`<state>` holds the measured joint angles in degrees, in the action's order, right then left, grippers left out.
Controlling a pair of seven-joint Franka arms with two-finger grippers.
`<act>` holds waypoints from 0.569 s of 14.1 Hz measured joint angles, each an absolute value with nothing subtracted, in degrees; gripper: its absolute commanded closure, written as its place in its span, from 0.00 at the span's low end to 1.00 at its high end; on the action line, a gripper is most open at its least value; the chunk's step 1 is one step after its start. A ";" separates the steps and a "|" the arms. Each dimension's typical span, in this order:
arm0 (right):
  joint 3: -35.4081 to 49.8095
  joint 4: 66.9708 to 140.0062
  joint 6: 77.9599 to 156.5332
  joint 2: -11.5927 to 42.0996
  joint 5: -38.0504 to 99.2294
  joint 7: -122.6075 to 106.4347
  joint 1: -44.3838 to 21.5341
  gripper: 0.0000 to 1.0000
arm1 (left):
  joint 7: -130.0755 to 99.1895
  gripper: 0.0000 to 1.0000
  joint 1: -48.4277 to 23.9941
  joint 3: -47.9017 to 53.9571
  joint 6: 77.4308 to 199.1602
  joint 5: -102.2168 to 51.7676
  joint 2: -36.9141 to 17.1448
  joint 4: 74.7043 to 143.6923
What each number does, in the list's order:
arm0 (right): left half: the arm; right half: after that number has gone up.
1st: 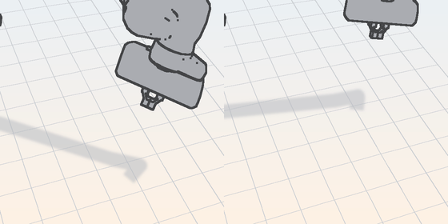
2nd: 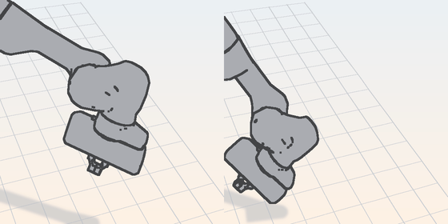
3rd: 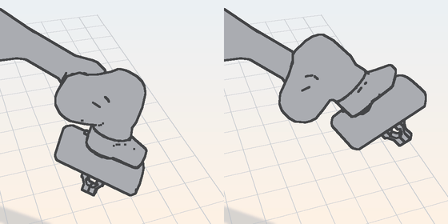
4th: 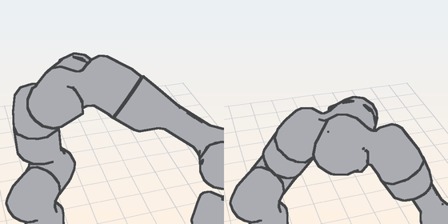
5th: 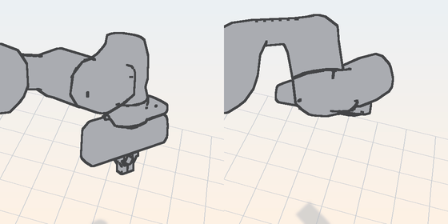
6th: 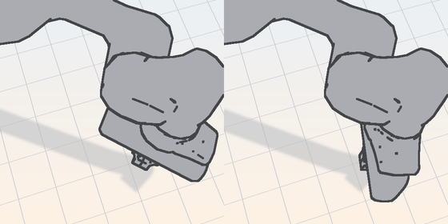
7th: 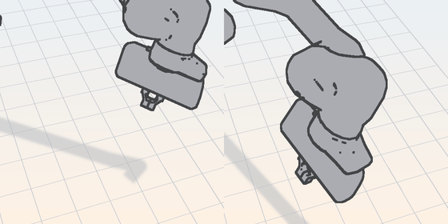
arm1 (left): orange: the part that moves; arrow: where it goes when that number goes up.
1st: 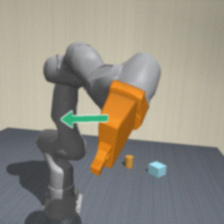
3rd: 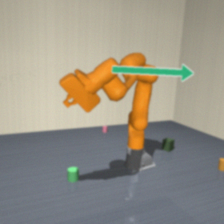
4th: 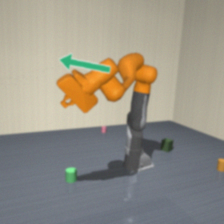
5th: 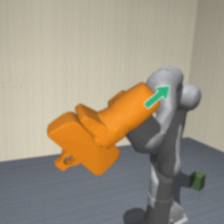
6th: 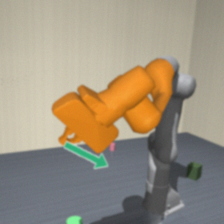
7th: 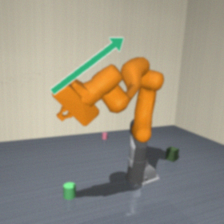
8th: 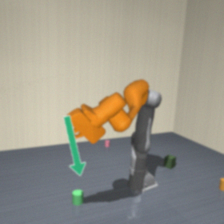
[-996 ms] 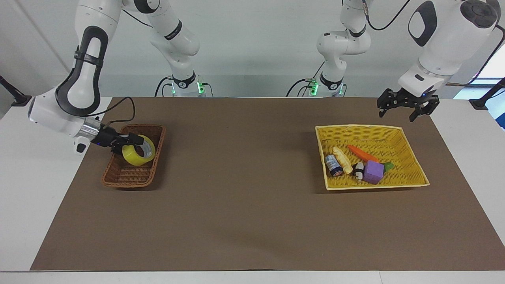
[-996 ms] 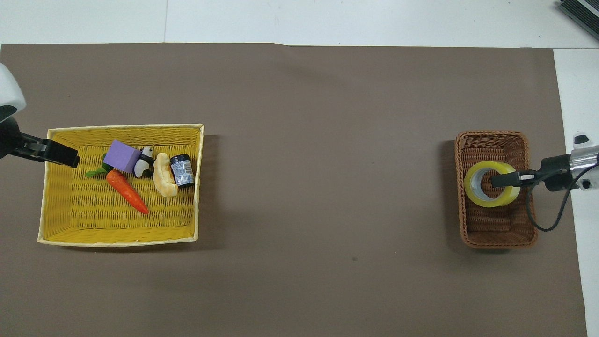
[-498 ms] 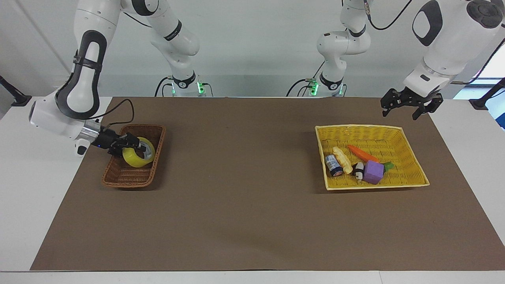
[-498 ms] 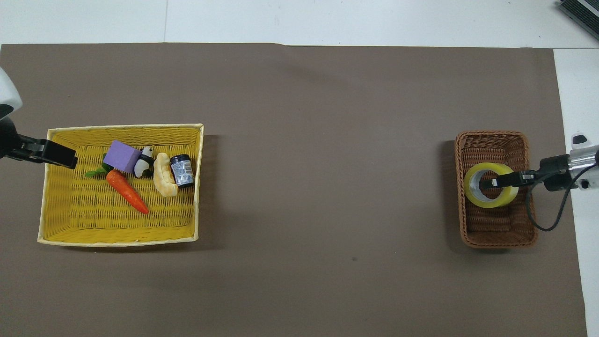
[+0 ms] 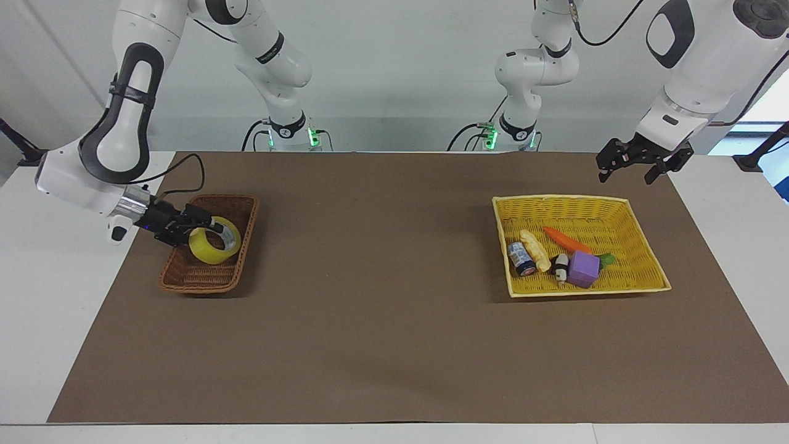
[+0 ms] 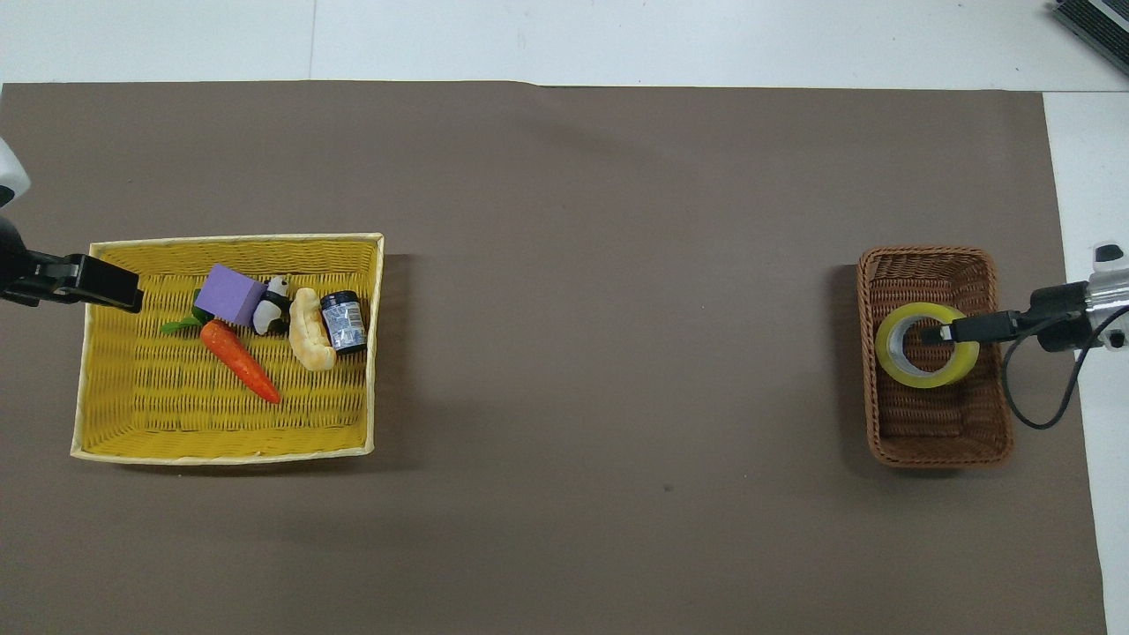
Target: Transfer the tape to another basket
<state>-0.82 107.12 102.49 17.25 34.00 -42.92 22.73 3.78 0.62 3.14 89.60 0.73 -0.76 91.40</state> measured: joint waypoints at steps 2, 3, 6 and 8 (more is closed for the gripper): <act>-0.72 105.35 102.51 17.00 33.97 -41.78 22.62 0.00 | 3.49 0.00 0.62 3.16 89.49 0.68 -0.39 91.40; -0.65 104.28 102.57 16.75 33.35 -40.61 22.39 0.00 | 3.46 0.00 0.61 3.21 89.35 0.65 -0.29 91.40; -0.19 101.28 106.94 15.15 25.18 -34.76 19.80 0.00 | 3.37 0.00 0.60 3.23 89.34 0.63 -0.18 91.40; 0.06 100.15 109.84 13.90 21.02 -29.80 17.16 0.00 | 3.31 0.00 0.62 3.15 89.33 0.63 -0.18 91.40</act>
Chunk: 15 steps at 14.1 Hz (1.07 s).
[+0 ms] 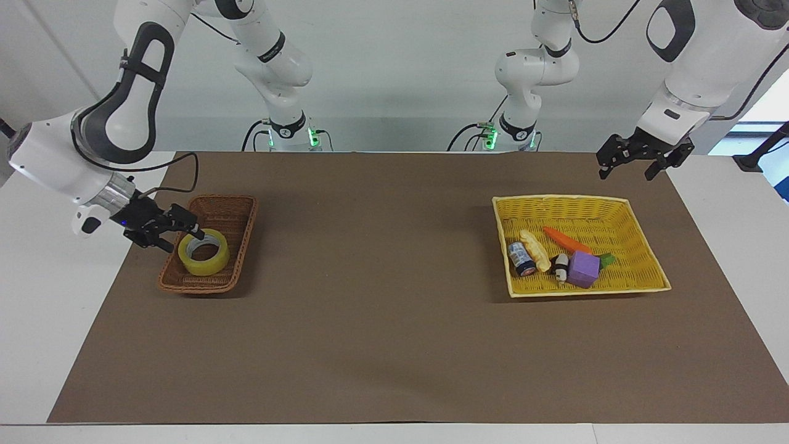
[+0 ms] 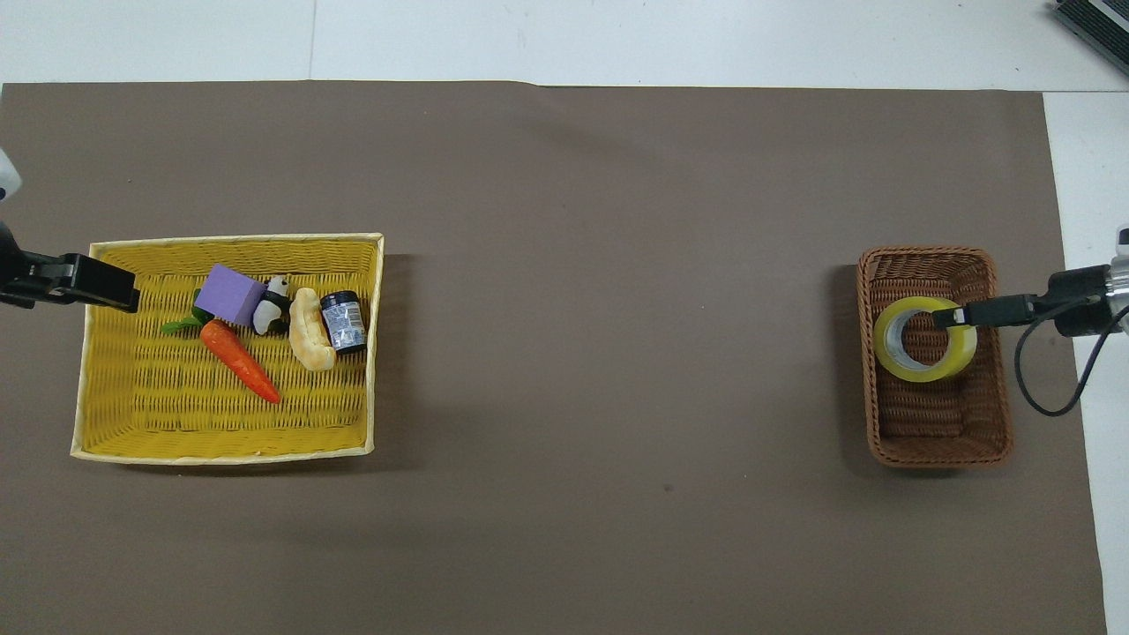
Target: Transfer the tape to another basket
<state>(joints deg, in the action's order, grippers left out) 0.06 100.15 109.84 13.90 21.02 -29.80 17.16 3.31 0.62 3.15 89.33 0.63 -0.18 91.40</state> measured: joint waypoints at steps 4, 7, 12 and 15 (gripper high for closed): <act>0.15 98.13 113.46 13.37 11.58 -17.59 11.94 0.00 | 3.29 0.00 0.64 3.14 89.33 0.63 -0.18 91.40; 0.20 96.46 113.49 12.78 4.35 -5.84 7.75 0.00 | 3.27 0.00 0.65 3.11 89.33 0.63 -0.18 91.40; 0.30 95.80 108.16 7.29 0.69 6.67 2.31 0.00 | 3.25 0.00 0.65 3.10 89.32 0.63 -0.18 91.40; 0.31 92.19 99.90 4.05 0.70 7.15 2.39 0.00 | 3.24 0.00 0.65 3.10 89.32 0.63 -0.18 91.40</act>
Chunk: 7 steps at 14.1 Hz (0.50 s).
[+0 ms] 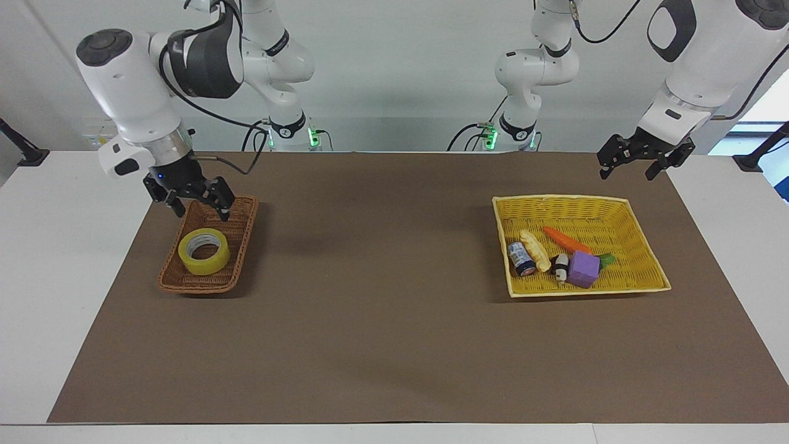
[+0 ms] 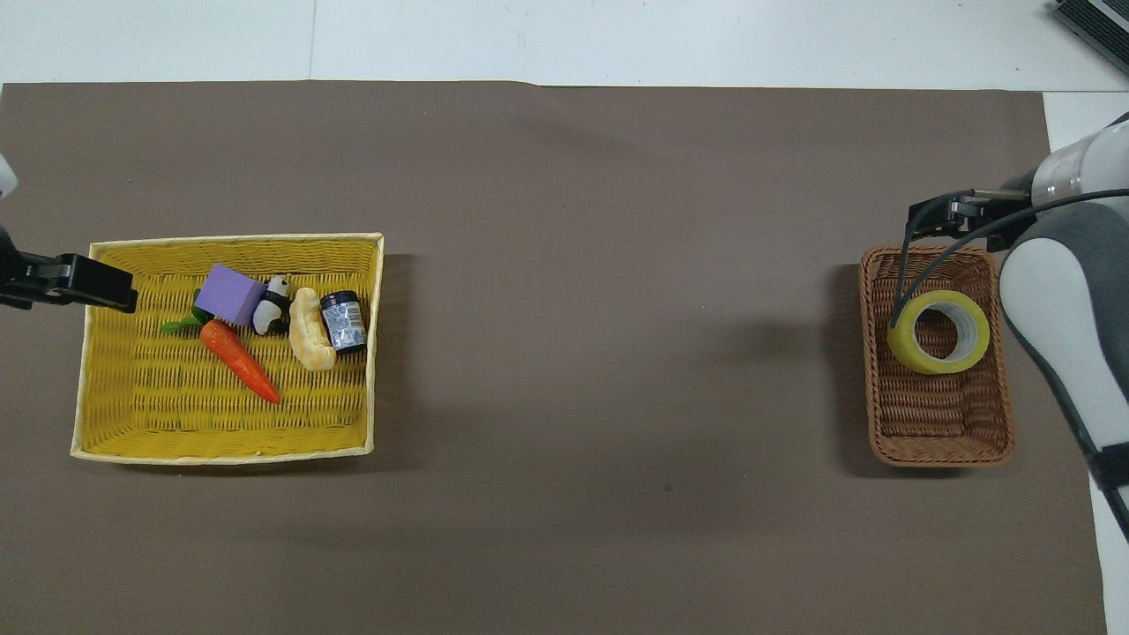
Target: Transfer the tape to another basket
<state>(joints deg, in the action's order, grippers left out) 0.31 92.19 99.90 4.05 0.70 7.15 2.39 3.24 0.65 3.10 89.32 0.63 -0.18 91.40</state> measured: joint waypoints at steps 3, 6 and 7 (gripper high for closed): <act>0.32 86.35 90.81 2.65 0.69 9.03 2.39 0.00 | 3.23 0.00 0.66 3.10 89.32 0.63 -0.18 91.40; 0.49 84.68 87.98 0.78 -0.18 9.51 2.35 0.00 | 3.23 0.00 0.66 3.10 89.32 0.62 -0.18 91.40; 0.66 84.94 87.31 0.00 -0.59 9.51 2.36 0.00 | 3.22 0.00 0.66 3.10 89.32 0.62 -0.18 91.40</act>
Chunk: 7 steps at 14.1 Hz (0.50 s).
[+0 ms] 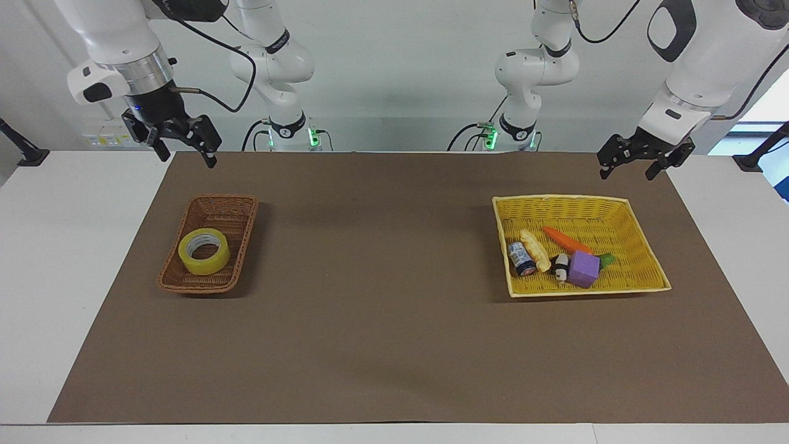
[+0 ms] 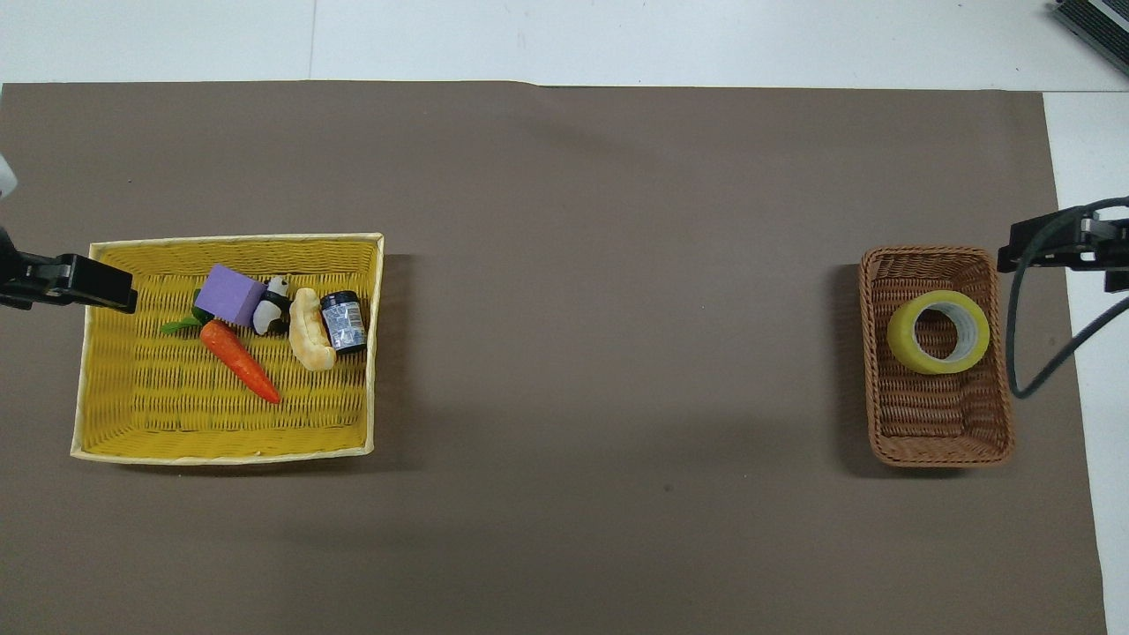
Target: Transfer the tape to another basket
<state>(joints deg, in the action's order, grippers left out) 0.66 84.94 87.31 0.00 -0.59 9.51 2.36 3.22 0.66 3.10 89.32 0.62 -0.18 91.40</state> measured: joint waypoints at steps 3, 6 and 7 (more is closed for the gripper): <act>0.72 86.44 86.82 -1.43 -0.64 9.55 2.59 0.00 | 3.21 0.00 0.66 3.10 89.32 0.62 -0.18 91.40; 0.62 86.77 86.54 -1.54 -0.64 9.24 3.01 0.00 | 3.21 0.00 0.66 3.10 89.32 0.62 -0.18 91.40; 0.63 86.53 85.45 -1.65 -0.65 8.62 3.03 0.00 | 3.21 0.00 0.66 3.10 89.32 0.62 -0.18 91.40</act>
